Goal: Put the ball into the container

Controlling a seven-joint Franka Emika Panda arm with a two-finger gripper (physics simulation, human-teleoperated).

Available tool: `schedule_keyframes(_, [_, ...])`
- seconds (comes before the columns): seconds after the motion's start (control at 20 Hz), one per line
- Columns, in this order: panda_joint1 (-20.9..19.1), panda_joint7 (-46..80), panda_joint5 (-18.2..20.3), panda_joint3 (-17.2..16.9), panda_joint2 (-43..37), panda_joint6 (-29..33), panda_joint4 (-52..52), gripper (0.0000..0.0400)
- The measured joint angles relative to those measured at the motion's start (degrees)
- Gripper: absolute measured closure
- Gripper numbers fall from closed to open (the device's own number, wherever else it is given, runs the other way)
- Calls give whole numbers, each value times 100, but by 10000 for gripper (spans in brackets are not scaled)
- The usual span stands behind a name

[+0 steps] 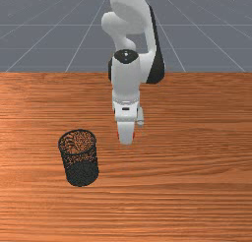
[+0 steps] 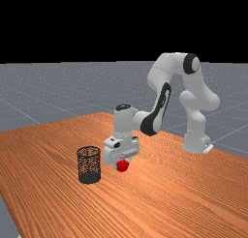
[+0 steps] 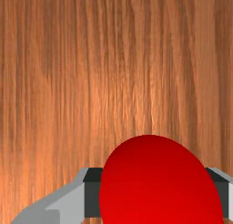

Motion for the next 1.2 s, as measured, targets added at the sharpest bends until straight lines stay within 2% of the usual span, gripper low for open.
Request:
schedule_keyframes(0.1, [0,-1,0,1,-98,-274,79,121])
schedule_keyframes(0.4, [0,-1,1,1,-492,-544,12,121])
schedule_keyframes(0.5, [0,0,1,0,-803,-374,-203,120])
schedule_keyframes(0.65, [-1,-1,2,1,-1177,-746,-148,120])
schedule_keyframes(0.7, [-92,-525,-1,53,-1065,-1342,218,120])
schedule_keyframes(0.9, [-578,-1669,85,-30,-977,-1401,356,120])
schedule_keyframes(1.0, [-703,-1498,125,-150,-935,-1419,411,120])
schedule_keyframes(1.2, [-921,-1911,156,-196,-851,-1467,529,120])
